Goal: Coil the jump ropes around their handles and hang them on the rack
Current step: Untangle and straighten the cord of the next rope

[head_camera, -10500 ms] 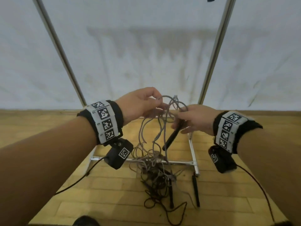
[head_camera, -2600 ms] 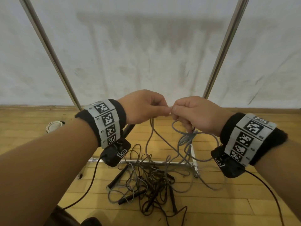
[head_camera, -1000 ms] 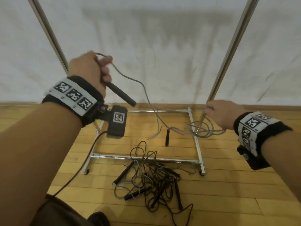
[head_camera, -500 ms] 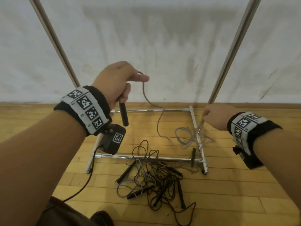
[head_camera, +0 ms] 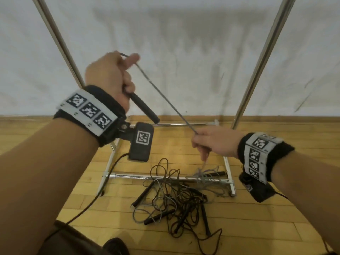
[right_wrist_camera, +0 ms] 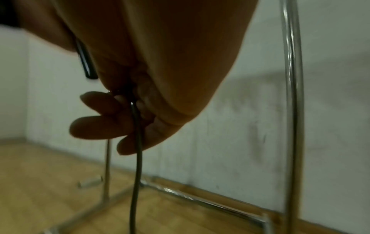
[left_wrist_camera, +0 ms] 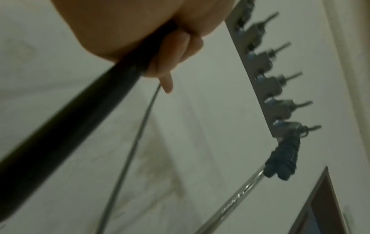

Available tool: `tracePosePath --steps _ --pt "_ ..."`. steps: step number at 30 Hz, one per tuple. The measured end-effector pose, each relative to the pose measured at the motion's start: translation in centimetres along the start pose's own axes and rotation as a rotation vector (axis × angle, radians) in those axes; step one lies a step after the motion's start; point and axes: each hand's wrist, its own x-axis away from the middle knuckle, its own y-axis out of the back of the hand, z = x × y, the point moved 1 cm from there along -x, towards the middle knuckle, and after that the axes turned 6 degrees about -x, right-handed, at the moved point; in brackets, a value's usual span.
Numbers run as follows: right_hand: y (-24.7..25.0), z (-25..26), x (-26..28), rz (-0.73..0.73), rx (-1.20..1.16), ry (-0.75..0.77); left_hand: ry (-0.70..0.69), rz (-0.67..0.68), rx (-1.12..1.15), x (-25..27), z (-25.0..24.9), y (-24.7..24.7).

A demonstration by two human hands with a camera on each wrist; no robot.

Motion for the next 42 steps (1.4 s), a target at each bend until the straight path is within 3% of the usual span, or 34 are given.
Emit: tracePosePath --steps 2,4,6,8,9,11,13,15,17,20,21,24,25,26,28,32,35,37,42 --pt "0.1 -1.9 0.0 0.032 0.169 -0.097 -0.115 -0.093 -0.259 -0.8 0.0 0.9" --pt "0.1 -2.1 -0.1 0.035 0.249 -0.121 -0.205 -0.021 -0.398 -0.2 1.3 0.4" --pt "0.0 -0.8 -0.2 0.003 0.208 -0.064 -0.22 0.322 -0.574 1.7 3.7 -1.0" --pt "0.1 1.3 -0.2 -0.035 0.104 0.029 -0.122 0.746 -0.796 3.9 5.9 -2.3" --pt "0.3 2.3 -0.1 -0.044 0.061 0.07 -0.07 0.891 -0.889 4.7 6.6 -2.7" --pt "0.9 3.3 0.3 -0.039 0.03 0.11 -0.027 1.002 -1.005 5.4 7.0 -3.2" --pt "1.7 3.3 0.8 -0.057 0.042 0.115 -0.091 1.023 -1.105 5.3 6.6 -3.4" --pt "2.6 2.5 1.0 -0.101 0.03 0.117 -0.273 0.931 -1.261 4.3 5.7 -3.3" --pt "3.2 0.9 1.0 -0.139 0.012 0.101 -0.351 0.623 -1.183 2.2 4.1 -2.6" --pt "4.0 -3.2 1.0 -0.124 0.21 -0.029 -0.218 0.131 -0.807 -2.5 0.8 1.2" --pt "4.2 -4.8 1.2 -0.08 0.285 -0.109 -0.186 0.046 -0.894 -3.8 0.0 3.0" --pt "4.2 -8.5 2.0 0.047 0.42 -0.302 -0.208 -0.069 -1.472 -6.2 0.5 6.8" --pt "4.2 -8.7 2.0 0.044 0.43 -0.312 -0.185 -0.049 -1.548 -6.1 1.2 7.0" --pt "4.3 -8.6 1.8 0.02 0.428 -0.296 -0.093 -0.003 -1.468 -5.7 2.3 6.7" --pt "4.5 -6.9 1.2 -0.047 0.407 -0.229 -0.043 0.152 -1.191 -3.7 3.8 4.9" --pt "4.1 -2.0 0.7 -0.057 0.293 -0.089 -0.079 0.757 -1.072 0.8 6.0 -1.0" --pt "3.6 0.7 0.8 -0.073 0.109 -0.014 -0.101 1.01 -1.132 3.4 7.3 -4.1" --pt "3.5 1.5 1.0 -0.081 0.028 0.018 -0.144 1.053 -1.207 4.3 7.8 -5.0" --pt "3.4 0.5 1.0 -0.085 -0.029 0.061 -0.245 0.932 -1.346 3.2 6.9 -4.5"
